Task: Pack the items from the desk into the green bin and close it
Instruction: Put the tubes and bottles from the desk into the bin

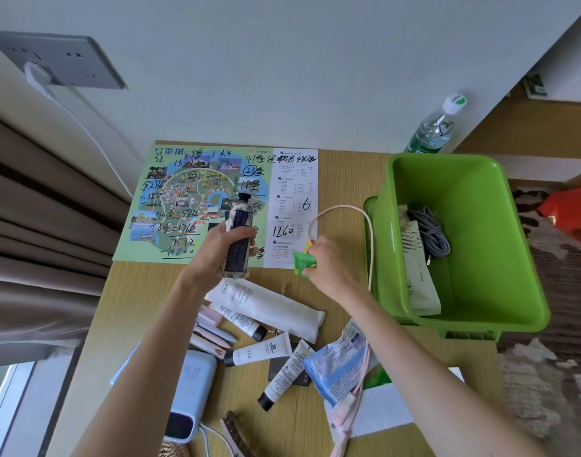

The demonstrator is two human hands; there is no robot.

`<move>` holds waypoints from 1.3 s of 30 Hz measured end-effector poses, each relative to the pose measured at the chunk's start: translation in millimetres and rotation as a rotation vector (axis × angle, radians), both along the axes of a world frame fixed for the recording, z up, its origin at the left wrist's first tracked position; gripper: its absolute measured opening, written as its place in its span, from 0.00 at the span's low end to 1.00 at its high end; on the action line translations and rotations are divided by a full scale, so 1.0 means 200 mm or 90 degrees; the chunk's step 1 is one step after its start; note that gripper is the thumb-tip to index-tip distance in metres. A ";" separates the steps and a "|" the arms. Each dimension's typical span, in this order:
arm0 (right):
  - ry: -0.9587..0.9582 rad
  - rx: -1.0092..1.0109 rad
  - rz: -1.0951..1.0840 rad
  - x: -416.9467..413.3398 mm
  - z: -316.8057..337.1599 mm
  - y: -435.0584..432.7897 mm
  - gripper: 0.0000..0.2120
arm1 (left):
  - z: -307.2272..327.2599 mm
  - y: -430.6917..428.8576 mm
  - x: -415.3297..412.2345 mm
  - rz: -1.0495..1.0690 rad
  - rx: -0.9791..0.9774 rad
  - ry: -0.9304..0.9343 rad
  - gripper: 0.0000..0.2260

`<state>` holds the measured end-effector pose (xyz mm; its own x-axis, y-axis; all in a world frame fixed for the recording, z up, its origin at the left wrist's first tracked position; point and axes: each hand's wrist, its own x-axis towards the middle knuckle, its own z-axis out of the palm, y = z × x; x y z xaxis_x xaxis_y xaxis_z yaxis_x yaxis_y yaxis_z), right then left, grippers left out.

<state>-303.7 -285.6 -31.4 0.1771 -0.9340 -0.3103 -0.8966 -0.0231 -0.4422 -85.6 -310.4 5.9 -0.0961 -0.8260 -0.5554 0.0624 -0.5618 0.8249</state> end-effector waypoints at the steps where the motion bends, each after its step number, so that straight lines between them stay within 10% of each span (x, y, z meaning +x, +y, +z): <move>1: 0.006 -0.045 -0.025 0.00 0.00 0.01 0.13 | -0.01 0.02 0.00 0.005 0.011 0.054 0.08; 18: 0.030 -0.098 -0.142 -0.04 -0.06 0.00 0.08 | -0.15 0.12 -0.25 0.080 0.027 -0.205 0.10; 34: -0.453 -0.015 -0.472 -0.04 0.08 -0.01 0.06 | -0.11 0.11 -0.34 0.092 -0.007 -0.175 0.11; 39: -0.447 -0.016 -0.503 -0.02 0.13 -0.03 0.07 | -0.01 0.08 -0.24 0.031 -0.145 -0.496 0.12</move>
